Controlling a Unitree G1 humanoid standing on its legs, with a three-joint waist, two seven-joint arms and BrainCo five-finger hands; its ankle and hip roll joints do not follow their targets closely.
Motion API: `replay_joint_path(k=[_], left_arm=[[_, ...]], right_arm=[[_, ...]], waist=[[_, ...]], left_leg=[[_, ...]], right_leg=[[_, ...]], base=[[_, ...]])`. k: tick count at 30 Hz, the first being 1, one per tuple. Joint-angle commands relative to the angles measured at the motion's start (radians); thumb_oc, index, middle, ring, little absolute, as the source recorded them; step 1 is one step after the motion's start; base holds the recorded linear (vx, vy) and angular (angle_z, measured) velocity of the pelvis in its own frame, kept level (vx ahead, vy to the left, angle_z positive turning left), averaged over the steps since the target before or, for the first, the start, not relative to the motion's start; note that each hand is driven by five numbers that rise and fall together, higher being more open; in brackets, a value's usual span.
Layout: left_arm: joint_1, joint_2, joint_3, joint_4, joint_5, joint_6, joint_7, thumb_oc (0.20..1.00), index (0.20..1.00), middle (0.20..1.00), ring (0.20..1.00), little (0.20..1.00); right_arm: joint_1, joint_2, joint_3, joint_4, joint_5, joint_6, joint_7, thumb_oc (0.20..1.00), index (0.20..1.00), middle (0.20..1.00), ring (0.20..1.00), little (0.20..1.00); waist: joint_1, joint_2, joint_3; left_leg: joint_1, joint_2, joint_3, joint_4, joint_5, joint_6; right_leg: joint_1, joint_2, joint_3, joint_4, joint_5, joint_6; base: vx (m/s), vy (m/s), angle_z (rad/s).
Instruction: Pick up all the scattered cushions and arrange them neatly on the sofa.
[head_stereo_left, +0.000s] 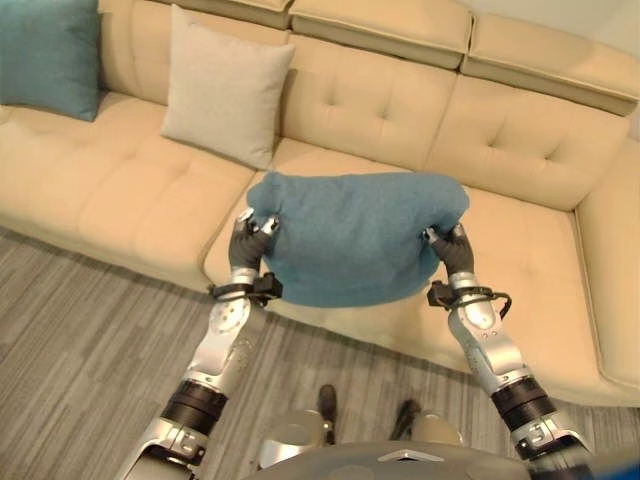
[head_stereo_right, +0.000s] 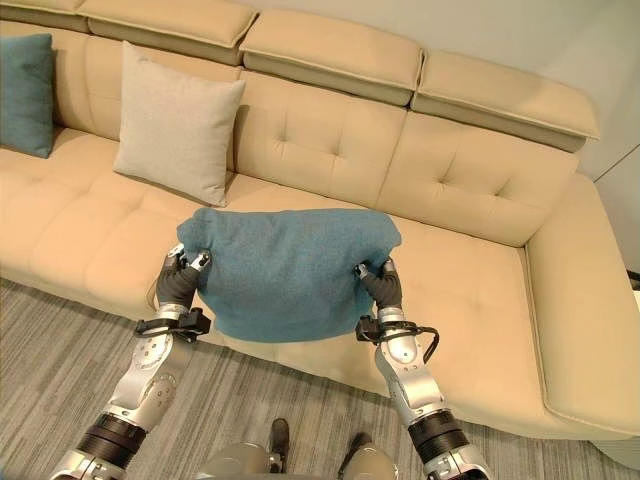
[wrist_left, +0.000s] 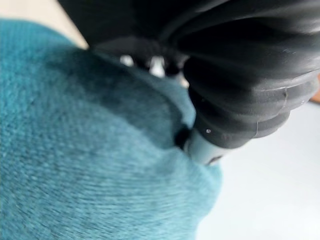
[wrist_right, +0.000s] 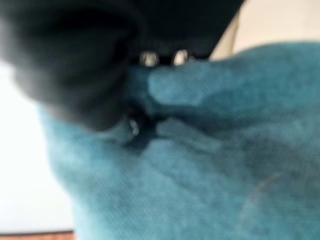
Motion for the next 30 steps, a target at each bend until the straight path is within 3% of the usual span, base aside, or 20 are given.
replay_joint_path(k=[1,3,7,8,10,12,14,16,18,20,22,30], left_arm=[[-0.083,-0.065,-0.104,-0.137,0.069,-0.046,-0.097,0.2,0.2,0.2,0.2,0.2],[-0.086,-0.069,-0.103,-0.133,0.062,-0.05,-0.102,0.2,0.2,0.2,0.2,0.2],[-0.099,-0.078,-0.109,-0.121,0.055,-0.051,-0.11,0.2,0.2,0.2,0.2,0.2],[-0.105,-0.085,-0.118,-0.118,0.03,-0.047,-0.111,0.2,0.2,0.2,0.2,0.2],[-0.109,-0.088,-0.125,-0.117,0.027,-0.045,-0.119,0.2,0.2,0.2,0.2,0.2],[-0.12,-0.087,-0.141,-0.111,0.035,-0.039,-0.12,0.2,0.2,0.2,0.2,0.2],[-0.124,-0.087,-0.147,-0.117,0.032,-0.038,-0.117,0.2,0.2,0.2,0.2,0.2],[-0.119,-0.089,-0.147,-0.117,0.025,-0.037,-0.115,0.2,0.2,0.2,0.2,0.2],[-0.111,-0.091,-0.145,-0.117,0.022,-0.034,-0.117,0.2,0.2,0.2,0.2,0.2],[-0.11,-0.09,-0.143,-0.115,0.026,-0.034,-0.111,0.2,0.2,0.2,0.2,0.2],[-0.108,-0.09,-0.137,-0.118,0.025,-0.036,-0.112,0.2,0.2,0.2,0.2,0.2],[-0.088,-0.055,-0.116,-0.134,0.05,-0.033,-0.115,0.2,0.2,0.2,0.2,0.2]], right_arm=[[-0.153,0.042,0.055,-0.087,-0.028,-0.097,0.069,0.2,0.2,0.2,0.2,0.2],[-0.155,0.034,0.051,-0.094,-0.036,-0.095,0.069,0.2,0.2,0.2,0.2,0.2],[-0.157,0.029,0.049,-0.093,-0.028,-0.096,0.076,0.2,0.2,0.2,0.2,0.2],[-0.147,0.02,0.046,-0.107,-0.02,-0.099,0.075,0.2,0.2,0.2,0.2,0.2],[-0.14,0.012,0.042,-0.113,-0.012,-0.101,0.078,0.2,0.2,0.2,0.2,0.2],[-0.123,0.008,0.031,-0.109,0.009,-0.11,0.072,0.2,0.2,0.2,0.2,0.2],[-0.125,0.001,0.035,-0.127,0.019,-0.115,0.07,0.2,0.2,0.2,0.2,0.2],[-0.127,0.001,0.032,-0.124,0.027,-0.113,0.07,0.2,0.2,0.2,0.2,0.2],[-0.128,-0.002,0.027,-0.12,0.031,-0.114,0.073,0.2,0.2,0.2,0.2,0.2],[-0.127,0.001,0.021,-0.118,0.028,-0.119,0.067,0.2,0.2,0.2,0.2,0.2],[-0.123,-0.001,0.017,-0.115,0.026,-0.118,0.067,0.2,0.2,0.2,0.2,0.2],[-0.127,0.034,0.002,-0.094,0.026,-0.115,0.077,0.2,0.2,0.2,0.2,0.2]], waist=[[0.004,0.006,-0.043],[-0.005,-0.002,-0.042],[-0.006,-0.019,-0.054],[-0.014,-0.027,-0.06],[-0.018,-0.032,-0.066],[-0.026,-0.04,-0.065],[-0.017,-0.047,-0.045],[-0.007,-0.046,-0.035],[-0.005,-0.051,-0.036],[0.007,-0.043,-0.034],[0.014,-0.04,-0.029],[0.025,-0.035,-0.046]], left_leg=[[0.028,0.049,-0.085,0.051,-0.084,-0.07],[0.041,0.052,-0.095,0.052,-0.095,-0.078],[0.06,0.056,-0.106,0.064,-0.126,-0.091],[0.053,0.068,-0.133,0.108,-0.146,-0.11],[0.036,0.092,-0.151,0.163,-0.154,-0.136],[-0.016,0.148,-0.132,0.277,-0.099,-0.169],[-0.083,0.145,-0.182,0.407,-0.083,-0.174],[-0.114,0.116,-0.211,0.367,-0.098,-0.167],[-0.132,0.115,-0.199,0.28,-0.107,-0.159],[-0.158,0.112,-0.218,0.177,-0.047,-0.166],[-0.178,0.11,-0.234,0.167,-0.016,-0.174],[-0.087,0.07,-0.192,0.128,-0.064,-0.118]], right_leg=[[0.037,0.036,0.02,-0.14,0.187,0.032],[0.023,0.034,0.053,-0.162,0.224,0.05],[0.058,0.044,0.051,-0.2,0.217,0.045],[0.068,0.07,0.073,-0.179,0.189,0.029],[0.084,0.083,0.042,-0.177,0.16,0.01],[0.117,0.104,0.004,-0.178,0.129,-0.018],[0.154,0.137,-0.02,-0.193,0.1,-0.043],[0.158,0.142,-0.006,-0.201,0.089,-0.041],[0.167,0.14,0.004,-0.207,0.079,-0.037],[0.169,0.15,0.02,-0.201,0.067,-0.034],[0.171,0.151,0.031,-0.183,0.056,-0.036],[0.176,0.099,0.07,-0.101,0.041,-0.009]], base=[[0.19,-0.08,-0.2],[0.21,-0.102,-0.21],[0.24,-0.121,0.12],[0.25,-0.151,0.18],[0.27,-0.227,0.21],[0.19,-0.242,0.54],[0.17,-0.219,0.72],[0.1,-0.042,0.08],[0.11,0.057,-0.12],[0.12,0.102,-0.04],[0.09,0.111,-0.16],[0.12,0.186,-0.33]])
